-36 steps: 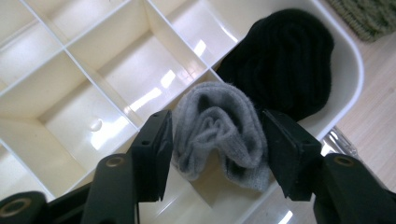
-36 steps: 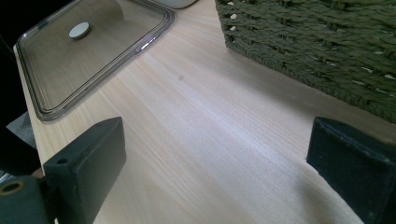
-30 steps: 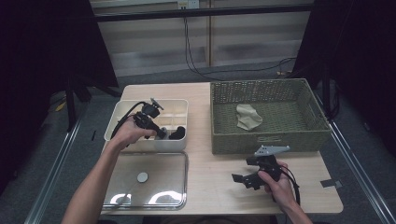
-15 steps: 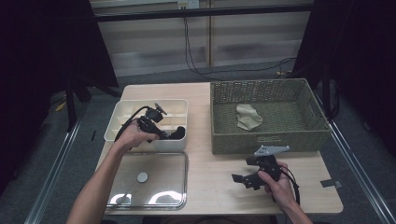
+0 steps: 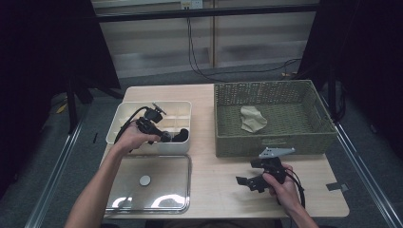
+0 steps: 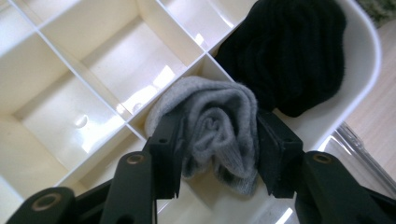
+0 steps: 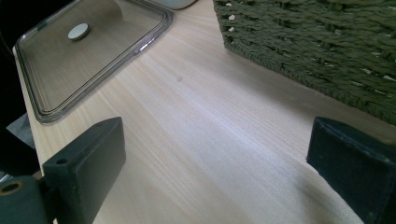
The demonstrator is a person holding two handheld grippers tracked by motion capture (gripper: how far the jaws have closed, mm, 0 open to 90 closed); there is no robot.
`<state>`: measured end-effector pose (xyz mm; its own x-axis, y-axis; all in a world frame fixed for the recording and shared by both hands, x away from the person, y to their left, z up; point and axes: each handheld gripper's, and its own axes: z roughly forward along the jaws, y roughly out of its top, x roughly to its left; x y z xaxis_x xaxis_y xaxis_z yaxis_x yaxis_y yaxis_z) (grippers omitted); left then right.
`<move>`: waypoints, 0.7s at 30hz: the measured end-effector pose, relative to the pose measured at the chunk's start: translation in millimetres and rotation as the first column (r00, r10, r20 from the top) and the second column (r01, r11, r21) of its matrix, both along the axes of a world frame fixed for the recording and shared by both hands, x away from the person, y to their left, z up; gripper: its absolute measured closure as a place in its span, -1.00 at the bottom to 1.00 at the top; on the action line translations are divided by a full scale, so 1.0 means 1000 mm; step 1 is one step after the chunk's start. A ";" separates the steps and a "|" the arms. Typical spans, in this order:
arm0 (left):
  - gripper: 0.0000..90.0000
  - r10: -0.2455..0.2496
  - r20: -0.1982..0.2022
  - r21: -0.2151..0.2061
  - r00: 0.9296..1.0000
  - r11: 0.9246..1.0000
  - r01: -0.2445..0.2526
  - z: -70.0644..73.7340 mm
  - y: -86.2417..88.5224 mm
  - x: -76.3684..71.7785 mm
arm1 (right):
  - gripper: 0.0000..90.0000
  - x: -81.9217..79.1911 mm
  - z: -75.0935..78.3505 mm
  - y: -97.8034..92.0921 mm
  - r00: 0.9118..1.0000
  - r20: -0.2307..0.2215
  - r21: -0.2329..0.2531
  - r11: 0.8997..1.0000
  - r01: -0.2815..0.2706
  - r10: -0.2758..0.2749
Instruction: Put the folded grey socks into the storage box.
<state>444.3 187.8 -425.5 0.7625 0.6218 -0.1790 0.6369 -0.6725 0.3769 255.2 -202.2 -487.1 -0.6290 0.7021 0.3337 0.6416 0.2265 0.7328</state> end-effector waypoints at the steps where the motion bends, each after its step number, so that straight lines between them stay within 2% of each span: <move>1: 0.16 -0.009 0.003 -0.003 1.000 1.000 0.009 0.002 0.002 0.000 | -0.90 0.000 0.000 0.000 1.000 -0.001 0.002 1.000 0.003 -0.003; 3: 0.09 0.004 0.007 -0.016 1.000 1.000 -0.004 0.003 0.005 0.000 | -0.90 0.001 0.000 0.000 1.000 -0.003 0.004 1.000 0.002 -0.002; 4: 0.09 -0.008 0.007 -0.013 1.000 1.000 0.008 0.004 0.006 0.000 | -0.90 0.001 0.000 0.000 1.000 -0.005 0.004 1.000 0.001 -0.001; 5: 0.07 0.004 0.018 -0.029 1.000 1.000 -0.004 0.004 0.007 -0.001 | -0.90 0.002 0.000 0.000 1.000 -0.004 0.003 1.000 0.001 -0.001; 6: 0.03 -0.001 0.018 -0.025 1.000 1.000 0.002 0.006 0.008 -0.001 | -0.90 0.003 0.000 0.000 1.000 -0.005 0.005 1.000 0.003 -0.003; 7: 0.00 0.004 0.025 -0.043 1.000 0.999 -0.003 0.006 0.009 -0.002 | -0.90 0.003 -0.001 0.000 1.000 -0.007 0.006 1.000 0.002 -0.002; 9: -0.14 0.018 0.019 -0.064 1.000 0.998 -0.016 0.009 0.013 -0.002 | -0.90 0.003 -0.001 0.000 1.000 -0.005 0.004 1.000 0.001 0.000; 10: -0.20 0.024 0.032 -0.070 0.999 0.997 -0.022 0.011 0.014 -0.003 | -0.90 0.003 -0.001 0.000 1.000 -0.004 0.005 1.000 0.001 -0.001; 12: -0.25 0.038 0.043 -0.104 0.998 0.994 -0.033 0.013 0.016 -0.005 | -0.90 0.003 0.000 -0.001 1.000 -0.002 0.001 1.000 0.002 -0.002; 14: -0.33 0.048 0.056 -0.115 0.997 0.992 -0.042 0.015 0.018 -0.007 | -0.90 0.001 0.001 -0.001 1.000 -0.001 0.005 1.000 0.008 -0.008; 15: -0.38 0.037 0.061 -0.114 0.997 0.993 -0.030 0.015 0.020 -0.007 | -0.90 0.001 0.001 -0.001 1.000 0.001 0.005 1.000 0.012 -0.012; 17: -0.44 0.060 0.080 -0.139 0.995 0.989 -0.048 0.015 0.022 -0.010 | -0.90 0.000 0.001 -0.002 1.000 0.003 0.005 1.000 0.013 -0.013; 18: -0.46 0.051 0.081 -0.136 0.995 0.990 -0.039 0.015 0.024 -0.010 | -0.90 0.000 0.001 -0.003 1.000 0.004 0.004 1.000 0.014 -0.014; 19: -0.54 0.069 0.083 -0.153 0.994 0.987 -0.056 0.015 0.024 -0.013 | -0.89 0.001 0.001 -0.003 1.000 0.003 0.005 1.000 0.013 -0.013; 20: -0.60 0.055 0.098 -0.134 0.994 0.990 -0.041 0.016 0.024 -0.014 | -0.89 0.001 0.001 -0.003 1.000 0.004 0.004 1.000 0.012 -0.012; 21: -0.62 0.070 0.112 -0.133 0.991 0.990 -0.055 0.016 0.023 -0.016 | -0.89 0.001 0.001 -0.003 1.000 0.005 0.005 1.000 0.013 -0.013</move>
<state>428.3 210.3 -409.4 0.7432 0.6461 -0.1735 0.6228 -0.5735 0.5321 256.2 -205.7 -486.0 -0.6220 0.7084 0.3336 0.6403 0.2150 0.7374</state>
